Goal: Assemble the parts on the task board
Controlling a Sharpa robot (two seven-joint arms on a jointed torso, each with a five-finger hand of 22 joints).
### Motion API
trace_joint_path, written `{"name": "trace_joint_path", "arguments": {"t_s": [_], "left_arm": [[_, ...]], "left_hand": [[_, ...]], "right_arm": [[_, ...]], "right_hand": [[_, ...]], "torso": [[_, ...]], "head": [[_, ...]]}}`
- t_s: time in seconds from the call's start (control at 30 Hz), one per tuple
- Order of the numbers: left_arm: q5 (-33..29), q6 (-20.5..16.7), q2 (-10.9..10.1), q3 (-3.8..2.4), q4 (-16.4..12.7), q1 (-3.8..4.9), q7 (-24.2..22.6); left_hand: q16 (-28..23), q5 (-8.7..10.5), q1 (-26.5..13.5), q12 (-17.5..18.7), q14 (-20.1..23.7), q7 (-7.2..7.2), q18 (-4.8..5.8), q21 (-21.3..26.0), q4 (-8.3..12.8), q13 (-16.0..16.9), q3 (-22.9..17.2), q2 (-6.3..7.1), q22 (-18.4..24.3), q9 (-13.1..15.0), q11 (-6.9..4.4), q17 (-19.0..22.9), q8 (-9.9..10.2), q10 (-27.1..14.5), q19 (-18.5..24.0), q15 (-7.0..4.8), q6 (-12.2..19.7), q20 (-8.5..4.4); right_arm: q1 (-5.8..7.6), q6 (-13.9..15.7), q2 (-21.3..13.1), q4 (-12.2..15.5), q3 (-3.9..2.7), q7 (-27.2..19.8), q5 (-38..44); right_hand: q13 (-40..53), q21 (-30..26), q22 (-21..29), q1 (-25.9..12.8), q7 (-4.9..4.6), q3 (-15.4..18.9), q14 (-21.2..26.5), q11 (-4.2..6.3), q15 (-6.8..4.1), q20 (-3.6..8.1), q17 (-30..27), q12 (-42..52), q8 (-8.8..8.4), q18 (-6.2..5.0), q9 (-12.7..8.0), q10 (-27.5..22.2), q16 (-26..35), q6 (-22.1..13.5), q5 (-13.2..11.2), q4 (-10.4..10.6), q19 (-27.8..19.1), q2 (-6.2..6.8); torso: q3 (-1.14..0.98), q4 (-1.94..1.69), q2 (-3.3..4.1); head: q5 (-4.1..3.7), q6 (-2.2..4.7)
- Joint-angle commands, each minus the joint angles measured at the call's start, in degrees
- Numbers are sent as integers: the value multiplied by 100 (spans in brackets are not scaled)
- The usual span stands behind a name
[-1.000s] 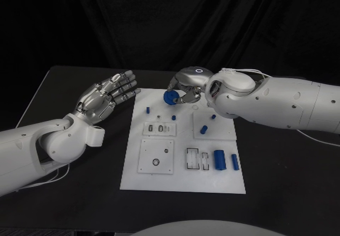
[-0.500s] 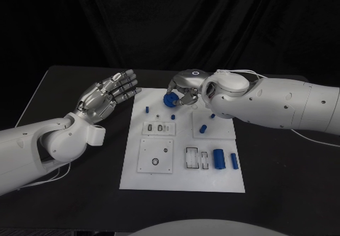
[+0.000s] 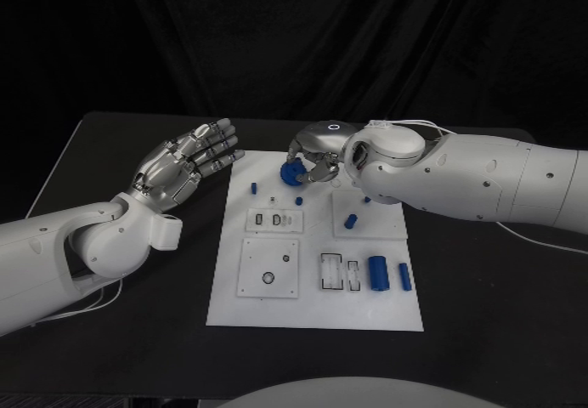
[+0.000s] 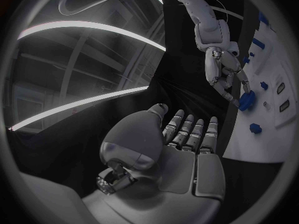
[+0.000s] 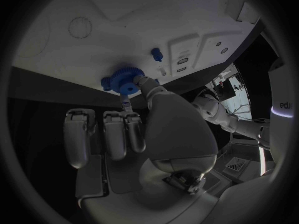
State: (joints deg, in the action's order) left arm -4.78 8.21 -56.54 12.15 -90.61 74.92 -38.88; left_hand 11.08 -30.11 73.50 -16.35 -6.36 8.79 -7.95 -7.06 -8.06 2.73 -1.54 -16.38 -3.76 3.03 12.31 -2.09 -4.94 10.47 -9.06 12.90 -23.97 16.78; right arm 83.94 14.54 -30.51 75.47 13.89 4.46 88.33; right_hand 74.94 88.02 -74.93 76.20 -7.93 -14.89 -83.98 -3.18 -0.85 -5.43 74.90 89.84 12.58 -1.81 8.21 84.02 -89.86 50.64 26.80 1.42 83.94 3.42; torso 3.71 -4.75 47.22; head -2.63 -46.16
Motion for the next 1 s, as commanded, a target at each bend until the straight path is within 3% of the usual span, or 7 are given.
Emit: {"name": "trace_joint_path", "arguments": {"t_s": [0.03,0.3,0.43,0.6,0.63,0.8,1.0], "left_arm": [[4,107,11,-3,11,-3,-740],[4,122,25,-4,30,-4,-722],[4,127,28,-4,32,-5,-711],[4,122,26,-4,36,-5,-701],[4,120,25,-4,37,-5,-699],[4,122,24,-4,35,-6,-692],[4,124,13,-4,32,-6,-676]], "left_hand": [[25,-38,-31,-24,-2,97,41,-35,5,6,-41,38,-6,3,12,-6,-15,36,-50,27,-20,-7],[26,-38,-38,-20,0,102,44,-33,6,4,-50,37,-5,3,14,-6,-15,30,-47,29,-22,-7],[26,-38,-38,-20,0,102,44,-33,6,4,-50,37,-5,3,14,-6,-15,30,-47,29,-22,-7],[23,-38,-43,-8,4,105,46,-33,8,1,-58,36,-5,1,14,-4,-11,19,-47,32,-7,-6],[25,-38,-51,2,5,106,50,-34,13,-1,-68,38,-5,-2,8,-4,-7,5,-49,37,8,-6],[25,-38,-51,2,5,106,50,-34,13,-1,-68,38,-5,-2,8,-4,-7,5,-49,37,8,-6],[25,-38,-51,2,5,106,50,-34,13,-1,-68,38,-5,-2,8,-4,-7,5,-49,37,8,-6]], "right_arm": [[-46,-138,15,-11,8,43,45],[-70,-192,61,-45,7,12,45],[-73,-232,70,-68,7,41,45],[-75,-319,72,-87,6,110,45],[-75,-327,72,-94,6,126,45],[-76,-229,63,-110,5,133,45],[-75,-73,17,-106,-2,99,45]], "right_hand": [[1506,-11,-1267,-19,2,-39,-602,-37,58,-47,1510,16,-71,91,1152,598,-14,-44,-23,-10,384,-15],[1506,-15,-1266,-47,-18,-109,-602,-31,54,-54,1510,16,-269,90,1050,598,-14,-191,-82,-9,381,12],[1506,-19,-1266,-64,-44,-166,-602,6,28,-38,1510,16,-545,88,877,598,-14,-508,-178,-21,379,56],[1506,-34,-1257,-79,-40,-152,-602,27,5,-12,1510,16,-768,84,681,598,-14,-773,-607,-30,368,60],[1506,-29,-1266,-77,-40,-123,-602,28,4,-7,1510,16,-901,86,509,598,-14,-1153,-818,-37,375,56],[1506,-60,-1241,-46,1,-73,-602,67,-26,16,1510,16,-966,75,155,598,-14,-1998,-933,-60,348,41],[1506,-92,-1210,-39,6,-60,-602,74,-33,23,1510,16,-969,62,105,598,-14,-2094,-945,-65,317,38]], "torso": [[3,0,-1],[2,-1,1],[2,-1,0],[1,0,0],[1,0,0],[1,0,0],[-1,2,3]], "head": [[5,-16],[2,-37],[3,-50],[-1,-59],[-1,-59],[1,-57],[4,-67]]}}
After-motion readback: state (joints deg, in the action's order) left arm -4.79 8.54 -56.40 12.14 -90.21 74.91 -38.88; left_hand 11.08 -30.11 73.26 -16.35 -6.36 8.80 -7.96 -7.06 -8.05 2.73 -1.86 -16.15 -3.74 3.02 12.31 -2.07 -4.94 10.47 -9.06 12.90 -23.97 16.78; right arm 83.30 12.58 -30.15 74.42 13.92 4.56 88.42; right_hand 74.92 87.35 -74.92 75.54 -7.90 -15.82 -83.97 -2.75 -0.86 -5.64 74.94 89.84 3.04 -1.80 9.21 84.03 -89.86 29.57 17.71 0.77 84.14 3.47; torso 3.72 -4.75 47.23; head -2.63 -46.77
